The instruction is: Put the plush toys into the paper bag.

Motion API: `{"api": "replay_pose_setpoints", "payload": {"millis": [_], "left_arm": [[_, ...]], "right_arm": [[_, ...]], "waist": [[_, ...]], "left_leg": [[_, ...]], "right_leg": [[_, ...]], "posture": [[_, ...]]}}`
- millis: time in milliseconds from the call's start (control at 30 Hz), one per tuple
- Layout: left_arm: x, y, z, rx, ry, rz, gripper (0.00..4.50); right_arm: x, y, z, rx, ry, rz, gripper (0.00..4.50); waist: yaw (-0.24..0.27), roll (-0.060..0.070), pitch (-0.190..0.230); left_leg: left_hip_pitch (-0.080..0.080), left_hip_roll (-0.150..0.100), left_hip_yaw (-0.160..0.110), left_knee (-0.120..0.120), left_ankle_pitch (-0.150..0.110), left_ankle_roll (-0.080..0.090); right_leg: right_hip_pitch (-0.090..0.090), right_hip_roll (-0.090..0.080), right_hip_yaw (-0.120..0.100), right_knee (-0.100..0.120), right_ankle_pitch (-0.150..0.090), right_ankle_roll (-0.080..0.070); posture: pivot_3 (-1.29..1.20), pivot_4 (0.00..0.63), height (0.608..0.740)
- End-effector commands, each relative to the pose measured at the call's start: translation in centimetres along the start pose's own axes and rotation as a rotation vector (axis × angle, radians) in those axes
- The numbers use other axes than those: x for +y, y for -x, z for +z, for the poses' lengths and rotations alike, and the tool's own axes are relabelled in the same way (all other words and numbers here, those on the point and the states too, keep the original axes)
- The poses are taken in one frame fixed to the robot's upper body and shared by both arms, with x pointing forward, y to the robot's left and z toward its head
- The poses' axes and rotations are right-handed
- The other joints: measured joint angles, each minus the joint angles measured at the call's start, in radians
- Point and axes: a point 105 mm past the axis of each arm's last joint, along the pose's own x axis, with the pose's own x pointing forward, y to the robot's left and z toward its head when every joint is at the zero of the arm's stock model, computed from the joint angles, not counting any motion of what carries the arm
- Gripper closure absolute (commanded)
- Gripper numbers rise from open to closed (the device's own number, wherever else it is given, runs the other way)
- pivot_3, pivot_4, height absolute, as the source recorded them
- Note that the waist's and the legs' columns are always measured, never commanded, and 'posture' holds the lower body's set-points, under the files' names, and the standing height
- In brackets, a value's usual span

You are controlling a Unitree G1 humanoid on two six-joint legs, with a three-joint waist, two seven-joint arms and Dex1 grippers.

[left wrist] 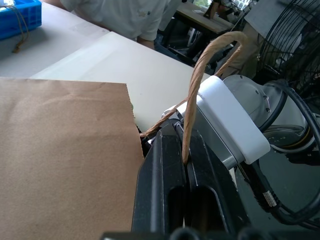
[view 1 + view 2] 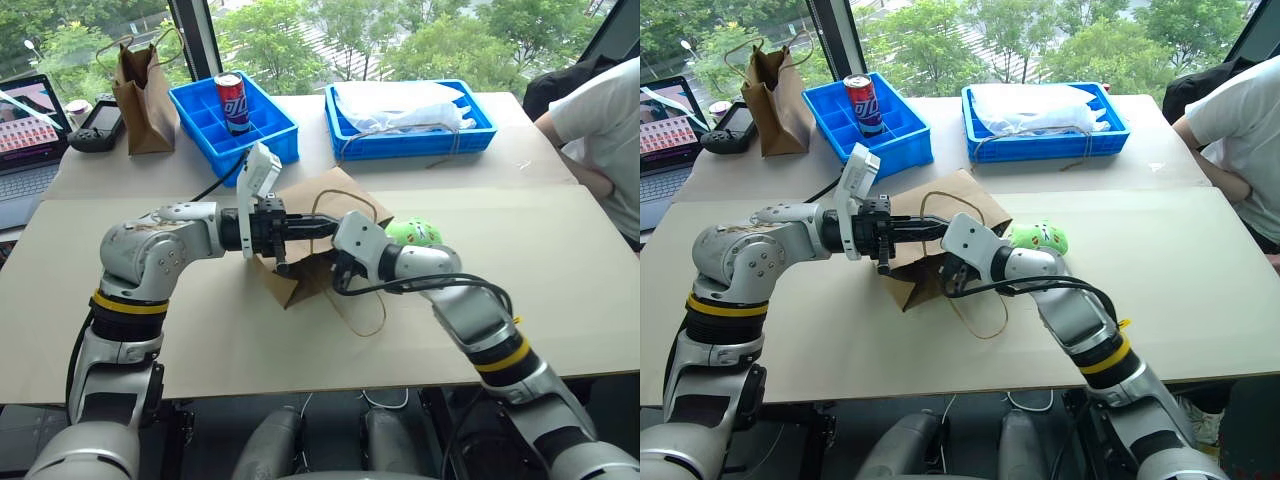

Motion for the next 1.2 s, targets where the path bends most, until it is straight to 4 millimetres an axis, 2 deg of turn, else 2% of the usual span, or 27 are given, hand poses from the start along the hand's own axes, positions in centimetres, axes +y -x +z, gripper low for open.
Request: {"api": "replay_pose_setpoints", "payload": {"millis": [33, 133, 233, 300, 367, 433, 533, 633, 800, 867, 900, 933, 967, 1033, 1067, 1167, 1200], "left_arm": [[-1.6, -0.6, 1.8, -0.047, -0.071, -0.081, 4.5], [-1.4, -0.4, 1.5, -0.039, -0.076, -0.073, 4.5], [-0.8, 0.1, 1.2, -0.02, -0.089, -0.053, 4.5], [-0.3, 0.4, 1.1, -0.013, -0.097, -0.038, 4.5], [0.1, 0.6, 1.2, -0.011, -0.106, -0.023, 4.5], [0.4, 0.6, 1.4, -0.016, -0.11, -0.011, 4.5], [0.4, 0.4, 1.5, -0.023, -0.112, -0.012, 4.5], [0.3, 0.4, 1.4, -0.016, -0.115, -0.021, 4.5], [0.7, 0.6, 1.5, 0.005, -0.134, -0.019, 4.5], [0.8, 0.6, 1.6, 0.003, -0.139, -0.013, 4.5], [0.8, 0.6, 1.7, 0.002, -0.14, -0.012, 4.5], [0.8, 0.6, 1.7, 0.001, -0.141, -0.011, 4.5], [0.7, 0.6, 1.6, 0.0, -0.14, -0.011, 4.5], [0.7, 0.5, 1.6, -0.003, -0.137, -0.009, 4.5], [0.7, 0.5, 1.6, -0.004, -0.136, -0.007, 4.5], [0.9, 0.4, 1.5, -0.01, -0.127, 0.0, 4.5], [1.1, 0.3, 1.7, -0.017, -0.12, 0.007, 4.5]], "right_arm": [[0.7, 0.6, 0.7, -0.051, -0.042, 0.018, 1.94], [0.6, 2.5, 0.7, -0.055, -0.069, 0.013, 0.83], [0.2, 5.8, 0.2, -0.018, -0.085, 0.022, 0.05], [-0.6, 8.2, -0.5, 0.033, -0.096, 0.012, 0.05], [-2.1, 10.4, -1.3, 0.091, -0.082, -0.043, 0.05], [-3.7, 12.0, -2.0, 0.128, -0.095, -0.107, 0.05], [-7.1, 13.8, -4.0, 0.224, -0.072, -0.256, 0.05], [-8.9, 13.5, -5.6, 0.264, -0.067, -0.316, 0.05], [-9.7, 11.1, -9.1, 0.306, -0.095, -0.332, 0.05], [-9.9, 10.7, -11.1, 0.341, -0.098, -0.359, 0.05], [-9.8, 10.6, -11.9, 0.353, -0.094, -0.361, 0.55], [-9.7, 10.6, -12.2, 0.34, -0.102, -0.363, 0.69], [-9.8, 10.6, -12.0, 0.311, -0.106, -0.37, 1.04], [-9.6, 10.7, -11.3, 0.26, -0.105, -0.367, 1.58], [-9.6, 10.7, -11.0, 0.248, -0.102, -0.365, 2.04], [-9.6, 11.8, -9.8, 0.226, -0.069, -0.356, 3.01], [-9.8, 12.7, -8.9, 0.215, -0.052, -0.355, 3.35]], "waist": [[0.001, 0.0, 0.0], [-0.004, 0.0, 0.0], [-0.003, 0.0, 0.0], [-0.002, 0.0, 0.0], [-0.001, 0.0, 0.0], [-0.001, 0.0, 0.0], [-0.002, 0.0, 0.0], [-0.004, 0.0, 0.0], [-0.013, 0.0, 0.0], [-0.014, 0.0, 0.0], [-0.014, 0.0, 0.0], [-0.013, 0.0, 0.0], [-0.012, 0.0, 0.0], [-0.012, 0.0, 0.0], [-0.012, 0.0, 0.0], [-0.013, 0.0, 0.0], [-0.012, 0.0, 0.0]], "left_leg": [[0.0, 0.0, 0.0, 0.0, 0.0, 0.0], [0.0, 0.0, 0.0, 0.0, -0.001, 0.001], [0.0, 0.0, 0.0, 0.0, -0.001, 0.002], [0.0, 0.0, 0.0, 0.0, -0.004, 0.006], [0.0, 0.0, 0.0, 0.0, -0.004, 0.006], [0.001, 0.0, 0.0, 0.0, -0.004, 0.006], [0.001, 0.001, 0.0, 0.0, -0.004, 0.006], [0.002, 0.001, 0.001, 0.0, -0.004, 0.006], [0.001, 0.001, 0.001, 0.0, -0.003, 0.006], [0.001, 0.0, 0.001, 0.0, -0.003, 0.006], [0.001, 0.0, 0.001, 0.0, -0.003, 0.006], [0.001, 0.0, 0.001, 0.0, -0.003, 0.005], [0.001, 0.0, 0.001, 0.0, -0.003, 0.005], [0.001, 0.0, 0.001, 0.0, -0.003, 0.005], [0.001, 0.0, 0.001, 0.0, -0.003, 0.005], [0.001, 0.0, 0.001, 0.0, -0.003, 0.005], [0.001, 0.0, 0.001, 0.0, -0.003, 0.006]], "right_leg": [[0.0, 0.0, 0.0, 0.0, 0.0, 0.0], [0.0, 0.0, 0.0, 0.0, 0.0, 0.0], [0.0, 0.0, 0.0, 0.0, 0.0, 0.0], [0.0, 0.0, 0.0, -0.001, 0.0, 0.0], [0.001, 0.0, 0.0, -0.001, 0.0, 0.0], [0.001, 0.0, 0.0, -0.001, 0.0, 0.0], [0.002, 0.001, 0.0, -0.001, 0.0, 0.0], [0.002, 0.001, 0.0, -0.001, 0.0, 0.0], [0.001, 0.001, 0.001, -0.001, 0.0, 0.0], [0.001, 0.0, 0.001, -0.001, 0.0, 0.0], [0.001, 0.0, 0.001, -0.001, 0.0, 0.0], [0.001, 0.0, 0.001, -0.001, 0.0, 0.0], [0.001, 0.0, 0.001, -0.001, 0.0, 0.0], [0.002, 0.0, 0.001, -0.001, 0.0, 0.0], [0.002, 0.0, 0.001, -0.001, 0.0, 0.0], [0.001, 0.0, 0.001, 0.0, 0.0, 0.0], [0.001, 0.0, 0.001, 0.0, 0.0, 0.0]], "posture": [[0.0, 0.15, 0.74], [0.0, 0.15, 0.74], [0.0, 0.15, 0.74], [0.0, 0.15, 0.74], [0.0, 0.15, 0.74], [0.0, 0.15, 0.74], [0.0, 0.15, 0.74], [0.0, 0.15, 0.74], [0.0, 0.15, 0.74], [0.0, 0.15, 0.74], [0.0, 0.15, 0.74], [0.0, 0.15, 0.74], [0.0, 0.15, 0.74], [0.0, 0.15, 0.74], [0.0, 0.15, 0.74], [0.0, 0.15, 0.74], [0.0, 0.15, 0.74]]}}
